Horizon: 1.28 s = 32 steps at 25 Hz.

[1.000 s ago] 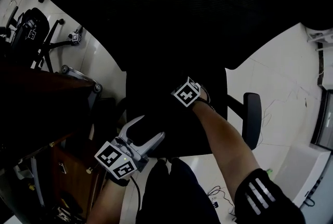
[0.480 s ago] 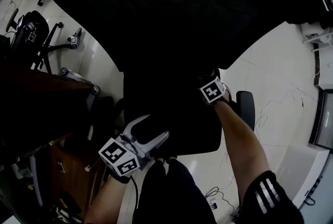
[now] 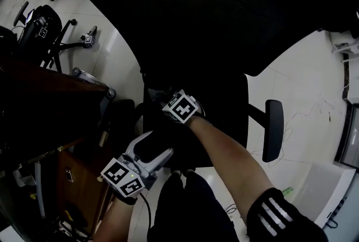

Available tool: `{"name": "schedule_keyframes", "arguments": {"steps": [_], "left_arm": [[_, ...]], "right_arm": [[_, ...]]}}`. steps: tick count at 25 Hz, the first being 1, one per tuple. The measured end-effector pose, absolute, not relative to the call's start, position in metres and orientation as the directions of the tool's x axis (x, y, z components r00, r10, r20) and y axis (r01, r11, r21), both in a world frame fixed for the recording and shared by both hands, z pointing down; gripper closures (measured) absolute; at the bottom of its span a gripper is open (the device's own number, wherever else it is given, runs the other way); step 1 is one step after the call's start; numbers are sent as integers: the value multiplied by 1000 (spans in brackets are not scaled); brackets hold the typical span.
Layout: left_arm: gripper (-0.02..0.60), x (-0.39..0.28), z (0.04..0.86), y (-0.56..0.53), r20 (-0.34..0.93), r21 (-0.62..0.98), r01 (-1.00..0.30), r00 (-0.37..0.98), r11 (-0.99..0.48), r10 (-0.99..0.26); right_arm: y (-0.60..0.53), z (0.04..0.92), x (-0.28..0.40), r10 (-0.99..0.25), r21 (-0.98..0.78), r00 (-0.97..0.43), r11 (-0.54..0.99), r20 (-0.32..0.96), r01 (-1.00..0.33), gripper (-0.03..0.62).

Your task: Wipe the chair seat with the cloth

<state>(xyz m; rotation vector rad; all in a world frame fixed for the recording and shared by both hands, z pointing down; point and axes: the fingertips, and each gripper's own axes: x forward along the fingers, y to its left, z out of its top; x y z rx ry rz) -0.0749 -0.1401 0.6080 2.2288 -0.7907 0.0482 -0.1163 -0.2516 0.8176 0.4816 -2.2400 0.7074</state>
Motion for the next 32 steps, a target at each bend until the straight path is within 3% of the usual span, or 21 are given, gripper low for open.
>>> {"name": "schedule_keyframes", "arguments": {"steps": [4, 8, 12, 23, 28, 32], "left_arm": [[261, -94, 618, -133, 285, 650, -576, 790, -496, -543], [261, -101, 625, -127, 290, 658, -578, 786, -482, -546], [261, -91, 626, -125, 287, 666, -559, 803, -494, -522], [261, -38, 609, -120, 237, 684, -470, 866, -557, -440], [261, -34, 605, -110, 238, 686, -459, 875, -565, -422], [261, -47, 601, -102, 236, 682, -473, 865, -559, -444]], "right_arm": [[-232, 837, -152, -75, -328, -643, 812, 762, -483, 558], [-225, 855, -143, -83, -305, -618, 814, 782, -494, 559], [-216, 868, -94, -99, -255, -556, 813, 825, -523, 559], [-185, 884, 140, -133, -107, -260, 667, 956, -737, 559], [-187, 877, 160, -146, -68, -215, 658, 966, -750, 559], [-191, 858, 126, -187, -113, -291, 629, 938, -769, 559]]}}
